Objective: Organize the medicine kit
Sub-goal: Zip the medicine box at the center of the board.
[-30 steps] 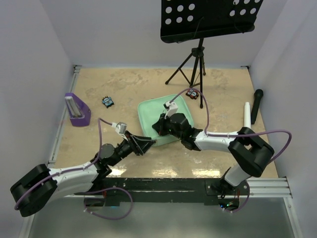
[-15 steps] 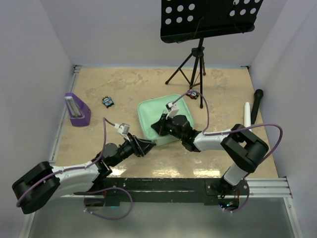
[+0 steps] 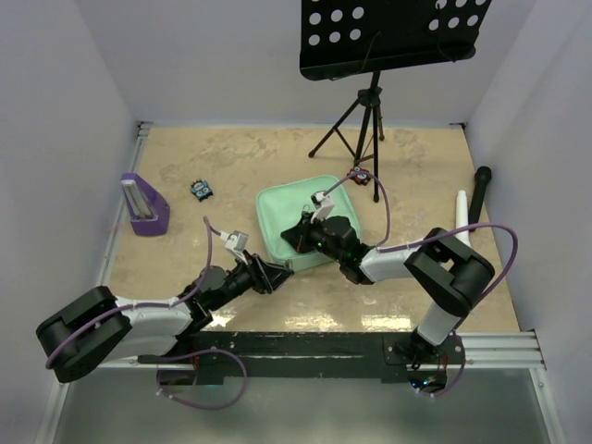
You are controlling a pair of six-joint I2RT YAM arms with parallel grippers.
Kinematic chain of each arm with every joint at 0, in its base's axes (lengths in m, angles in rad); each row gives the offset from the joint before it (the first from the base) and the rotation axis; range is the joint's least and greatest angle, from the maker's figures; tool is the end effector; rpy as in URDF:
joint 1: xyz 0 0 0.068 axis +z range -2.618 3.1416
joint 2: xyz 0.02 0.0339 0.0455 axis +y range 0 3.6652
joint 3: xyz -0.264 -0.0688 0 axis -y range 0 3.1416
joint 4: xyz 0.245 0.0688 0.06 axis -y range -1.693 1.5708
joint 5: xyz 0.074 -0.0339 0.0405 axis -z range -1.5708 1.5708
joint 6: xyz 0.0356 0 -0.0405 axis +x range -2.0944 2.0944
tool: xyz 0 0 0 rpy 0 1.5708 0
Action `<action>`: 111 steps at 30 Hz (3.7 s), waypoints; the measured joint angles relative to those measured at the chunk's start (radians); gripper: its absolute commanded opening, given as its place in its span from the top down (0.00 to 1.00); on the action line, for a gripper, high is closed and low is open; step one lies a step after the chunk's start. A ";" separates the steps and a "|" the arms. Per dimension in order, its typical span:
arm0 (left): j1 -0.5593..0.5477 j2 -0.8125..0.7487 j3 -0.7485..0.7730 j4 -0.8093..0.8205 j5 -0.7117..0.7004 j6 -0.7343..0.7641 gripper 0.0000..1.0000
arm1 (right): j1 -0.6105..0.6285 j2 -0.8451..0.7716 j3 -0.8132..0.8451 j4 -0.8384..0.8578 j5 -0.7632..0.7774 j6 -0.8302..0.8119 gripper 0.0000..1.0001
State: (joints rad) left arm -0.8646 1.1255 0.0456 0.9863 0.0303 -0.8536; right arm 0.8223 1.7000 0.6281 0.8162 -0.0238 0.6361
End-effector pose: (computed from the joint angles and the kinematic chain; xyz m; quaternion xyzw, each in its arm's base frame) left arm 0.1185 -0.1405 0.1537 0.0143 0.7393 -0.5171 0.4312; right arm 0.2239 0.2423 0.1612 -0.0808 0.7873 0.4142 0.4495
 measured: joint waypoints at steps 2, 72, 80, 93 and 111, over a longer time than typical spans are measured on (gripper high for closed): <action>0.000 0.029 0.000 0.018 0.000 0.001 0.44 | -0.002 0.002 0.000 0.004 -0.004 0.001 1.00; -0.001 0.468 0.001 0.286 0.044 0.023 0.32 | -0.016 0.010 0.021 -0.023 -0.046 -0.004 1.00; -0.001 0.243 0.001 0.285 0.040 0.032 0.27 | -0.016 0.010 0.021 -0.022 -0.046 -0.004 1.00; -0.001 0.203 0.001 0.277 0.015 0.060 0.27 | -0.017 0.014 0.022 -0.017 -0.047 -0.004 1.00; -0.008 0.210 0.001 0.276 0.006 0.041 0.26 | -0.017 0.015 0.022 -0.017 -0.047 -0.004 1.00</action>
State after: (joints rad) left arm -0.8726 1.3357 0.0463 1.2625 0.0364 -0.8127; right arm 0.8055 1.7149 0.6502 0.7990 -0.0711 0.6319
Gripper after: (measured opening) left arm 0.734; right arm 0.007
